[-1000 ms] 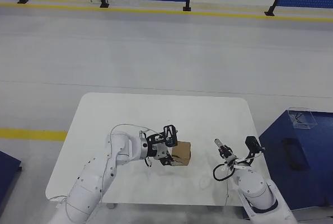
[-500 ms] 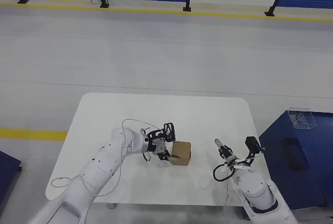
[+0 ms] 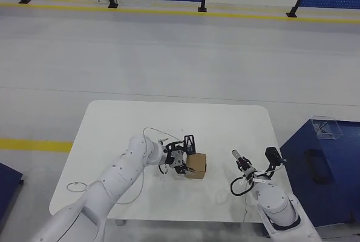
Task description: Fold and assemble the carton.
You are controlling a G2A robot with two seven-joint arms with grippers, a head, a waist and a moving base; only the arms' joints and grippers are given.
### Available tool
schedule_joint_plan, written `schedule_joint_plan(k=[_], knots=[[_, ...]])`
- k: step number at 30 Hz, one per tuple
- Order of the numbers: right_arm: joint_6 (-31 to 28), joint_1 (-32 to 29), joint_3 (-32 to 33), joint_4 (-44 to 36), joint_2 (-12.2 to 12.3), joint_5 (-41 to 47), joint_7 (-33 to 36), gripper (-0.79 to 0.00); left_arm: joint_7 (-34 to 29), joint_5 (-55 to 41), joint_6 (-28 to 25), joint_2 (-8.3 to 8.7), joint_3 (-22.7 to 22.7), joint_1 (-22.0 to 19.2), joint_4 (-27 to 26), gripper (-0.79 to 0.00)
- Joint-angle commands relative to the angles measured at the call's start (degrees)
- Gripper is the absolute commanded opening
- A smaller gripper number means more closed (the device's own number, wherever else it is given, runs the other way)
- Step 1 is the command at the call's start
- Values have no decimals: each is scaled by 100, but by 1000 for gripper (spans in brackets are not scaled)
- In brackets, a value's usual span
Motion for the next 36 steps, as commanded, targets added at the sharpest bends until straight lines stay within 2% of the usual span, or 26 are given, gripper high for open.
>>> schedule_joint_plan(k=[1, 2, 4, 6, 8, 10, 15, 19, 21, 23, 24, 26, 29, 31, 33, 36], knots=[[0, 0, 0, 0, 0, 0, 0, 0, 46, 33, 0, -46, 63, -27, 60, -179], [0, 0, 0, 0, 0, 0, 0, 0, 83, 36, -9, -68, 87, -36, 80, -206], [0, 0, 0, 0, 0, 0, 0, 0, 131, 64, -1, -106, 135, -57, 131, -394], [0, 0, 0, 0, 0, 0, 0, 0, 176, 80, 23, -137, 169, -75, 191, -465], [0, 0, 0, 0, 0, 0, 0, 0, 240, 85, 28, -161, 190, -95, 246, -594], [0, 0, 0, 0, 0, 0, 0, 0, 349, 11, -38, -175, 173, -113, 296, -785], [0, 0, 0, 0, 0, 0, 0, 0, 597, -458, -204, -190, 37, -121, 272, -785], [0, 0, 0, 0, 0, 0, 0, 0, 509, -1646, -204, -191, -204, -38, 366, -785], [-208, -50, 67, -37, -7, 70, -86, 0, 42, -2645, -204, -222, -348, 44, 426, -785], [-439, -164, 187, -104, -6, 170, -102, 0, -690, -3812, -204, -240, -471, 124, 443, -785], [-517, -218, 255, -131, -5, 224, -111, 0, -1199, -4527, -204, -252, -568, 156, 485, -785], [-578, -295, 347, -161, -4, 262, -105, 0, -2431, -5749, -204, -261, -614, 199, 173, -785], [-433, -304, 403, -122, -10, 316, -51, 0, -3962, -6700, 26, -182, -755, -15, 407, -785], [-344, -272, 389, -116, -8, 264, 23, 0, -4408, -7139, 267, -158, -861, -17, 340, -785], [-344, -272, 389, -116, -8, 264, 23, 0, -4410, -6767, 445, -84, -872, -161, 214, -785], [-344, -272, 389, -116, -8, 264, 23, 0, -4410, -6767, 445, -84, -872, -161, 214, -785]])
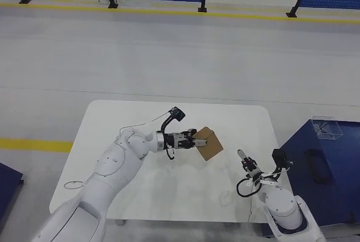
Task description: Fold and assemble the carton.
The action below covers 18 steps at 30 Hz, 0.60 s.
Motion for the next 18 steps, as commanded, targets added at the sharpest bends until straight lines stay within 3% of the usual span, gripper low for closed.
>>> schedule_joint_plan(k=[1, 4, 6, 11, 18], knots=[[-1, 0, 1, 0, 0, 1, -1, 0, 12, 114, -13, -4, 1, 8, 7, -785], [-1, 0, 1, 0, 0, 1, -1, 0, 12, 114, -13, -4, 1, 8, 7, -785], [-1, 0, 1, 0, 0, 1, -1, 0, 5, -174, 332, -8, -70, 180, -11, -785], [-1, 0, 1, 0, 0, 1, -1, 0, -1120, -1568, 1215, -27, -378, 310, 45, -785], [-1, 0, 1, 0, 0, 1, -1, 0, -2059, -2029, 2275, -5, -486, 267, 299, -785]])
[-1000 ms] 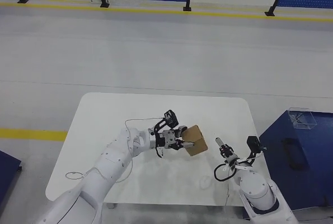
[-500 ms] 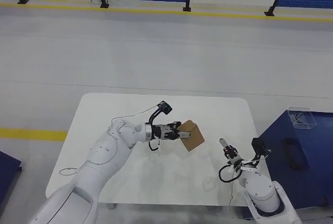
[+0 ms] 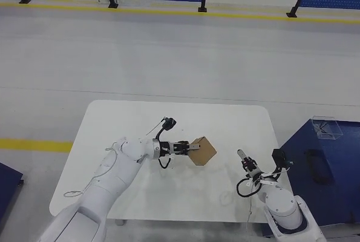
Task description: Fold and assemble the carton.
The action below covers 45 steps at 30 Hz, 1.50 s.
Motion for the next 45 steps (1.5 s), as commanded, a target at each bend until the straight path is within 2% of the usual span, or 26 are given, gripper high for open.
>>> schedule_joint_plan(k=[1, 2, 4, 6, 14, 18, 19, 20, 22, 26, 30, 36, 45], knots=[[0, 0, 0, 0, 0, 0, 0, 0, -167, 65, 340, 7, 23, -32, 107, -723], [0, 0, 0, 0, 0, 0, 0, 0, -161, 154, 520, 8, 50, -64, 154, -548], [0, 0, 0, 0, 0, 0, 0, 0, -54, 370, 650, 11, 113, -87, 182, -453], [0, 0, 0, 0, 0, 0, 0, 0, 35, 525, 789, 13, 153, -116, 180, 0], [0, 0, 0, 0, 0, 0, 0, 0, 1227, 1058, 1081, 111, 86, -125, -102, 0], [0, 0, 0, 0, 0, 0, 0, 0, 2013, 1671, 1145, 208, 93, -13, -651, 0], [0, 0, 0, 0, 0, 0, 0, 0, 2256, 1844, 1114, 239, 83, 40, -880, -172], [0, 0, 0, 0, 0, 0, 0, 0, 2550, 2079, 1088, 280, 67, 100, -1100, -468], [0, 0, 0, 0, 0, 0, 0, 0, 3093, 2791, 967, 364, 123, 265, -1677, -785], [0, 0, 0, 0, 0, 0, 0, 0, 3880, 4700, 736, 559, 339, 673, -2768, -785], [0, 0, 0, 0, 0, 0, 0, 0, 4288, 5754, 753, 696, 364, 1070, -3276, -785], [0, 0, 0, 0, 0, 0, 0, 0, 4366, 6264, 808, 760, 325, 1302, -3319, -785], [0, 0, 0, 0, 0, 0, 0, 0, 4222, 6069, 671, 670, 384, 1277, -3030, -785]])
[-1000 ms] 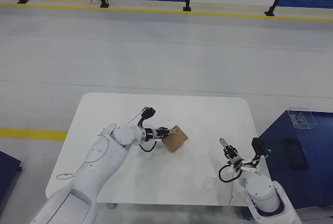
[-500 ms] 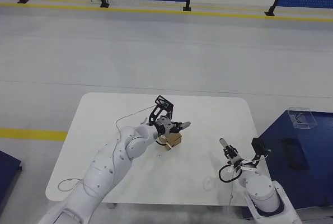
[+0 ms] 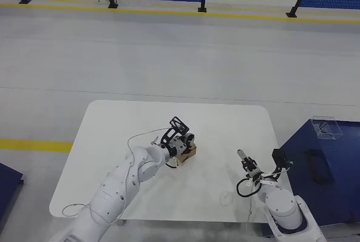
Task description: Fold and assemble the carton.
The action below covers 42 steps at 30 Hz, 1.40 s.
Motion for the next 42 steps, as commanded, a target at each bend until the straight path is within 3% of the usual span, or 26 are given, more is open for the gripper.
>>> schedule_joint_plan(k=[1, 9, 15, 22, 31, 38, 42], knots=[[0, 0, 0, 0, 0, 0, 0, 0, -71, -59, -17, -30, 32, -23, 118, -785], [0, 0, 0, 0, 0, 0, 0, 0, -299, -205, 169, -177, 136, -234, 603, -785], [0, 0, 0, 0, 0, 0, 0, 0, 62, -184, 78, -180, 31, -218, 422, -785], [0, 0, 0, 0, 0, 0, 0, 0, -385, -210, 188, -238, 84, -232, 721, -785], [0, 0, 0, 0, 0, 0, 0, 0, -71, -134, 149, -267, 29, -192, 477, -785], [0, 0, 0, 0, 0, 0, 0, 0, -475, -249, 242, -350, 98, -233, 790, -785], [0, 0, 0, 0, 0, 0, 0, 0, -232, -233, 272, -383, 75, -287, 764, -785]])
